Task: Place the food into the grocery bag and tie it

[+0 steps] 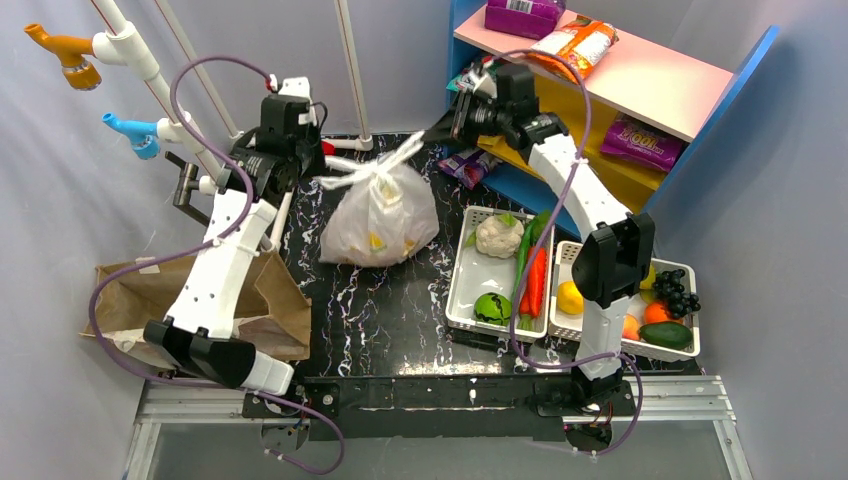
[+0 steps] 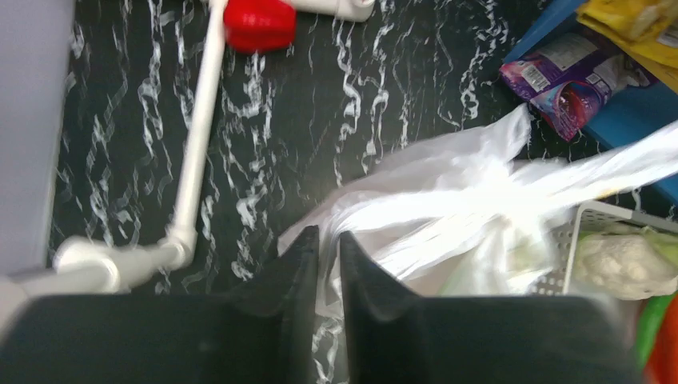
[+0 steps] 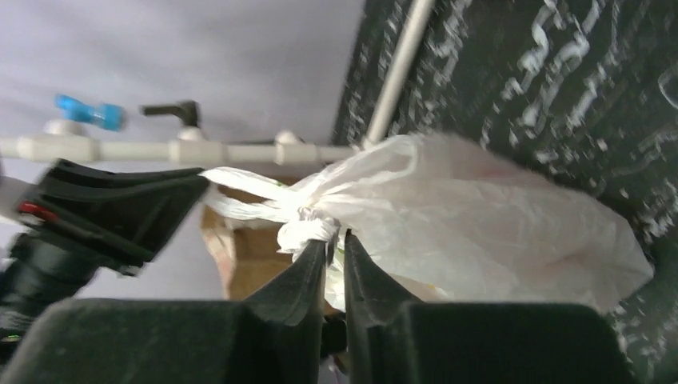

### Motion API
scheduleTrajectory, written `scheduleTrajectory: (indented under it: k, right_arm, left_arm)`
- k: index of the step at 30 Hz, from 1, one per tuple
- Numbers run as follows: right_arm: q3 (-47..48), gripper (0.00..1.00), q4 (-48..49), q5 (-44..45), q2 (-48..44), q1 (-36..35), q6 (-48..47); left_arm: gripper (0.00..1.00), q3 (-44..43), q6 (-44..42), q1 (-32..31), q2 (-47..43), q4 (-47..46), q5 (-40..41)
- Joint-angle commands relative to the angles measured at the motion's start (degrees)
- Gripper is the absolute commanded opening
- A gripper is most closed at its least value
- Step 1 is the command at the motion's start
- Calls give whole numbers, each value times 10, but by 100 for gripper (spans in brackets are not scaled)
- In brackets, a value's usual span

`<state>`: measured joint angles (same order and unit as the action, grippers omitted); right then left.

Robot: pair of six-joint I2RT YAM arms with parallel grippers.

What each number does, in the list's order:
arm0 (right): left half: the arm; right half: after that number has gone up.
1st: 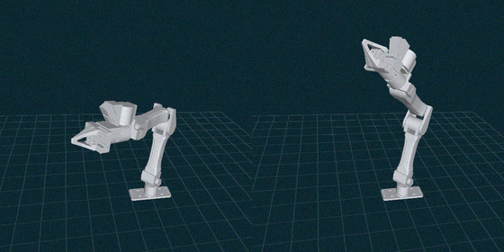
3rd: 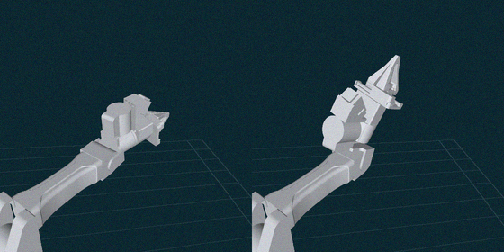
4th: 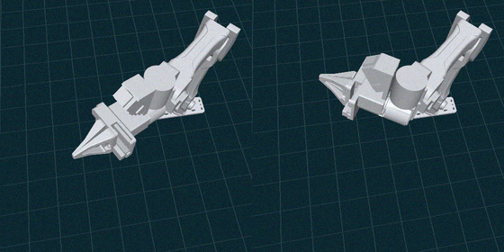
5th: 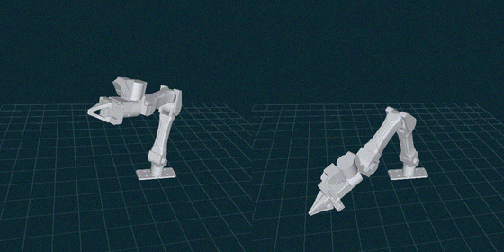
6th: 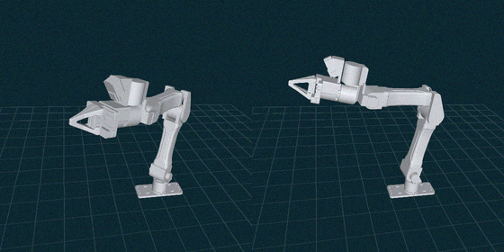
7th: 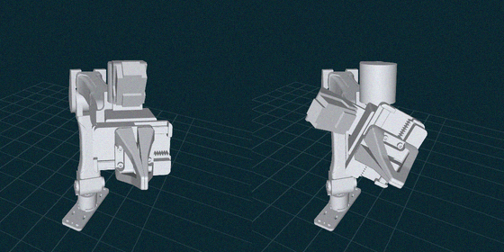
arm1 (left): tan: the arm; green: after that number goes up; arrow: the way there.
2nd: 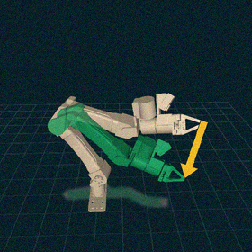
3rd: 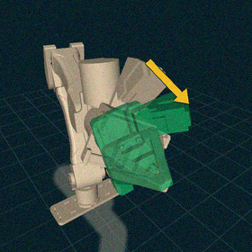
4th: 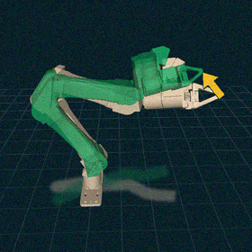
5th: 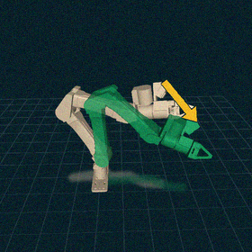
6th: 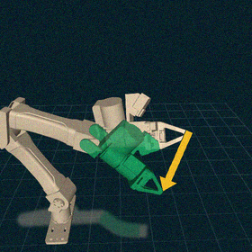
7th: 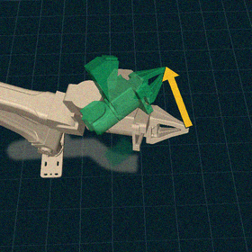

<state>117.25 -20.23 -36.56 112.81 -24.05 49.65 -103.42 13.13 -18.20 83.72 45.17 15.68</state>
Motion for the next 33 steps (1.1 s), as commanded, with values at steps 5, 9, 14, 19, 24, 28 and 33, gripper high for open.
scheduleTrajectory:
  k: [5, 9, 14, 19, 24, 28, 33]
  right_arm:
    - [-86, 57, -99, -17, -52, -33, -40]
    - [10, 70, -221, 4, -34, -39, -76]
    - [84, 78, -286, 17, -25, -45, -81]
    - [110, 81, -322, 29, -37, -46, -81]
    - [114, 83, -338, 35, -68, -46, -85]
    - [113, 84, -354, 48, -100, -46, -98]
    - [105, 84, -374, 50, -140, -46, -107]
  left_arm:
    - [98, 56, 88, 6, -119, 116, 14]
    - [98, -25, 103, 6, -131, 231, 8]
    - [98, -90, 109, 7, -143, 335, -18]
    - [97, -141, 111, 7, -147, 429, -44]
    - [94, -95, 127, 6, -187, 496, -34]
    - [97, 14, 136, 6, -248, 475, -16]
    - [98, 147, 148, 7, -289, 449, 13]
